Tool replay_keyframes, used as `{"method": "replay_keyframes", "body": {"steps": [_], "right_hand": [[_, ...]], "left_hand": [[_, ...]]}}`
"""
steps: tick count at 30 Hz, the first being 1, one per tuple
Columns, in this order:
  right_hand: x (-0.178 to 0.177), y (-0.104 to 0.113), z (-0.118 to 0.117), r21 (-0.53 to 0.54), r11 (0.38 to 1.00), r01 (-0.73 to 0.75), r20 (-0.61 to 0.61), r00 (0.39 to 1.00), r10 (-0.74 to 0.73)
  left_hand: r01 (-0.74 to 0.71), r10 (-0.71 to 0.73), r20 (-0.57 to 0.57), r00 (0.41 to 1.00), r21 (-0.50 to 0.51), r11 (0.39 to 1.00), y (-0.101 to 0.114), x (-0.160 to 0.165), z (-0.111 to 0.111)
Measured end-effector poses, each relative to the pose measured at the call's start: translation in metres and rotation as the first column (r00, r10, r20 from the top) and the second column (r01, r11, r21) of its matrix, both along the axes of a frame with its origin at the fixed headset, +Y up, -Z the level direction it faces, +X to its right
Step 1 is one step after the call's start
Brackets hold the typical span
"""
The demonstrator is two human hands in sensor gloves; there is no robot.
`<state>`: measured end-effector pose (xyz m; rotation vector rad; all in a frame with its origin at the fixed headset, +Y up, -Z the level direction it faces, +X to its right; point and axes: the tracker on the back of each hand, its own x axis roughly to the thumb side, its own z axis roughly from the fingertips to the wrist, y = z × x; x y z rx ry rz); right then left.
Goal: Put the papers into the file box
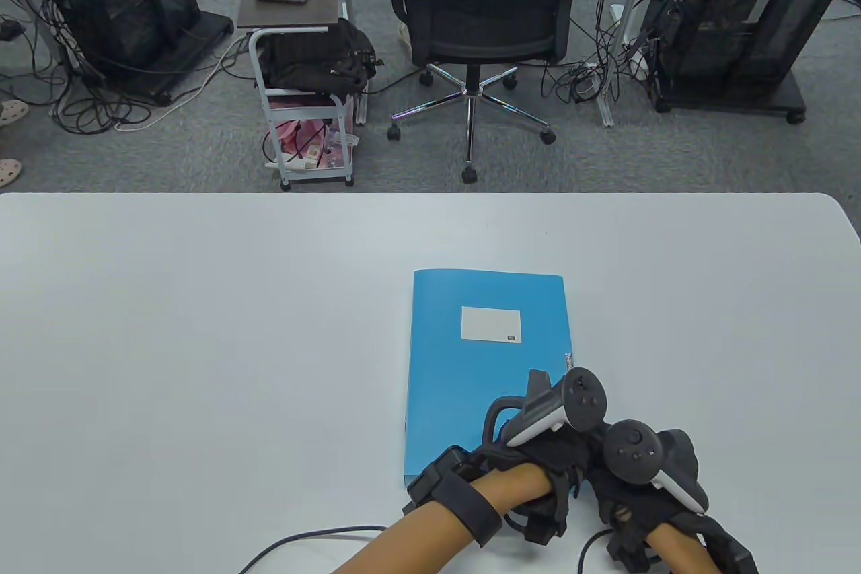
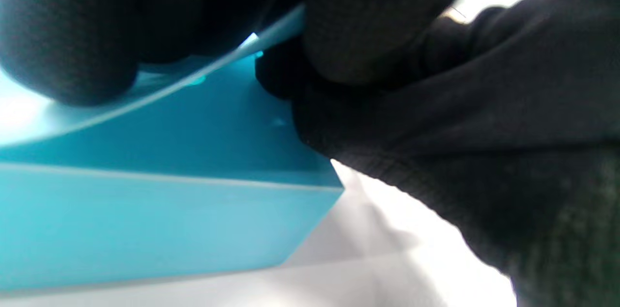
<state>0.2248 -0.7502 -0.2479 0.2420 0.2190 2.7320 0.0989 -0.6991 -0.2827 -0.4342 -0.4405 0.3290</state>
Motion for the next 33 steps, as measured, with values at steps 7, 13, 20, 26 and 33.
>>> {"method": "replay_keyframes", "body": {"steps": [7, 13, 20, 26, 33], "right_hand": [[0.014, 0.016, 0.001, 0.077, 0.993, -0.088, 0.037, 0.996, 0.085], [0.041, 0.027, -0.001, 0.194, 0.981, -0.029, 0.211, 0.977, -0.012], [0.040, 0.013, -0.005, 0.104, 0.993, -0.054, 0.183, 0.982, 0.034], [0.039, 0.014, -0.005, 0.082, 0.994, -0.078, 0.171, 0.983, 0.064], [0.041, 0.012, -0.007, 0.068, 0.992, -0.105, 0.186, 0.978, 0.091]], "left_hand": [[0.038, -0.043, 0.039, 0.998, 0.123, 0.992, -0.006, 0.005, 0.011], [0.192, -0.216, 0.058, 0.975, 0.271, 0.943, -0.013, 0.022, 0.028], [-0.004, 0.004, -0.005, 1.000, 0.044, 0.999, 0.001, -0.031, 0.023], [-0.198, 0.246, -0.202, 0.948, 0.230, 0.953, 0.014, -0.158, 0.021], [-0.008, 0.151, -0.417, 0.896, 0.325, 0.946, -0.004, -0.275, 0.019]]}}
